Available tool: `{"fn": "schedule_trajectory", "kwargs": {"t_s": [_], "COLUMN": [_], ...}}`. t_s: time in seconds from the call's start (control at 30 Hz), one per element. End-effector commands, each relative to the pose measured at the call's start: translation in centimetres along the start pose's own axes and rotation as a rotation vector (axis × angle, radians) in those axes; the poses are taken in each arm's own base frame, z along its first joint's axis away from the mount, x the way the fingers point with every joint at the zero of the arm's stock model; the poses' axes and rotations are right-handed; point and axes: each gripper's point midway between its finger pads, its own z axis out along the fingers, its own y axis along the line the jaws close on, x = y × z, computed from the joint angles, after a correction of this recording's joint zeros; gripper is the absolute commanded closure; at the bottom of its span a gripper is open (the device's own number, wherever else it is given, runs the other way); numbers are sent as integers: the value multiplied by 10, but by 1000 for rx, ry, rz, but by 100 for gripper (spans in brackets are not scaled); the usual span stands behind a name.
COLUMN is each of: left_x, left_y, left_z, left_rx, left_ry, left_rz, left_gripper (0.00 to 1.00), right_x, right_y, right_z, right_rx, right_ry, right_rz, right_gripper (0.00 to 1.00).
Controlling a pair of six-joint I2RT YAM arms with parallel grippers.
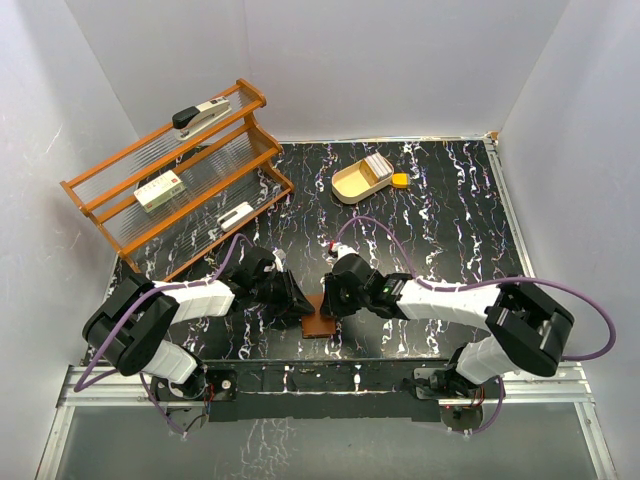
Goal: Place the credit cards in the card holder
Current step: Close the card holder at the center of the board.
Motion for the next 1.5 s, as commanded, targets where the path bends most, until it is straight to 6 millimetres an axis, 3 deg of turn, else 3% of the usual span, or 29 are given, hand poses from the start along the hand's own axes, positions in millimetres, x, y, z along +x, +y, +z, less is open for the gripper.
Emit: {"fn": "schedule_trajectory", "kwargs": {"t_s": [0.0,0.2,0.47,0.73,1.47], "left_x": [16,16,16,16,16], "left_y": [42,43,42,43,40], "left_z": [1,0,0,0,0], "left_rx": [-154,-157,-157,-157,-162], "left_ry": [26,27,25,25,33], "left_rz": [-34,-34,-33,-37,-29], "left_gripper": [80,80,80,80,80], "right_x": [-6,-5,-22,-14,-6], "right_y": [6,5,3,1,3], "right_z": [4,7,-10,-8,3], "right_rx": [-29,-26,25,16,-6], "right_ry": [-28,-18,-69,-56,-19], "right_rz": [7,8,-16,-2,7], "right_gripper": [88,88,86,83,87]}}
